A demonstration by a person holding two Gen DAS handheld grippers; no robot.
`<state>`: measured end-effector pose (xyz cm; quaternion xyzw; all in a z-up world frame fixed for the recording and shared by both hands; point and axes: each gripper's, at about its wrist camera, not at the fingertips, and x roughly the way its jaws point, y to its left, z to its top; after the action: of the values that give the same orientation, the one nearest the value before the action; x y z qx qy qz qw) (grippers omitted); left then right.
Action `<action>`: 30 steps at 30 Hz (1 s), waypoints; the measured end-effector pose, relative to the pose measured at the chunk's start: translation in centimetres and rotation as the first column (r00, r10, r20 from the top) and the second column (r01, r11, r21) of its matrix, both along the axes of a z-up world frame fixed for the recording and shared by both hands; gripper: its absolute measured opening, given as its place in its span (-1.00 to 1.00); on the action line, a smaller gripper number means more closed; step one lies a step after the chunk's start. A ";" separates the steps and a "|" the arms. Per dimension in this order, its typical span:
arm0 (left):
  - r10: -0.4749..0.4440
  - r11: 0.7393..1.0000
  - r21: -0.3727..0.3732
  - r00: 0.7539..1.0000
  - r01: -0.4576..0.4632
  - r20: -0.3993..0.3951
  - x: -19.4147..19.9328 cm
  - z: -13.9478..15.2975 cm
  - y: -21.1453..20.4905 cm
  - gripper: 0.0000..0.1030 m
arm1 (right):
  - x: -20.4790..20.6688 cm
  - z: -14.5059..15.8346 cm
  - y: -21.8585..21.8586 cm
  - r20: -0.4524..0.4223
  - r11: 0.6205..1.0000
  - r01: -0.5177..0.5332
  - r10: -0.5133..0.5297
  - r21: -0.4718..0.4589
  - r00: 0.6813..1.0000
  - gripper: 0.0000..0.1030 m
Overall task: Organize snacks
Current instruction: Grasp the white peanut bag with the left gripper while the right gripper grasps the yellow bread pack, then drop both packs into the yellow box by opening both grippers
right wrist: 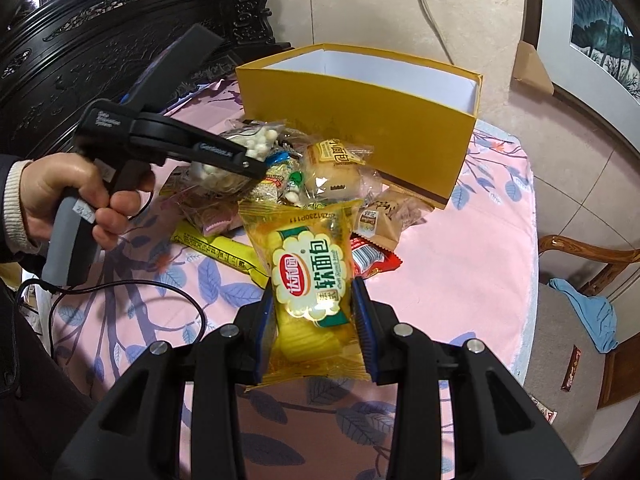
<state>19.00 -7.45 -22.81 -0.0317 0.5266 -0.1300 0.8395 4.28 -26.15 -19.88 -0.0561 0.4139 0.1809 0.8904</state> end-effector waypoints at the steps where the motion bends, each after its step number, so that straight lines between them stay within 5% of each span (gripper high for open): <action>1: 0.001 1.000 -0.001 1.000 -0.001 0.004 -0.3 0.2 0.1 -0.23 | 0.1 0.1 -0.1 0.001 1.000 0.004 -0.004 0.002 1.000 -0.29; 20: 0.027 1.000 -0.014 0.991 -0.025 0.134 -2.9 7.8 3.2 -0.23 | 1.2 4.6 0.3 0.111 0.999 0.017 -0.022 0.040 0.994 -0.29; 30: 0.038 0.998 -0.058 0.960 -0.023 0.278 -0.8 14.4 3.2 -0.23 | 4.3 9.5 -0.7 0.251 0.995 0.064 -0.082 0.080 0.965 -0.29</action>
<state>18.15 -4.27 -8.43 -0.0441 0.3988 -0.1346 0.9060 8.54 -26.80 -10.34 -0.0319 0.2916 0.1539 0.9435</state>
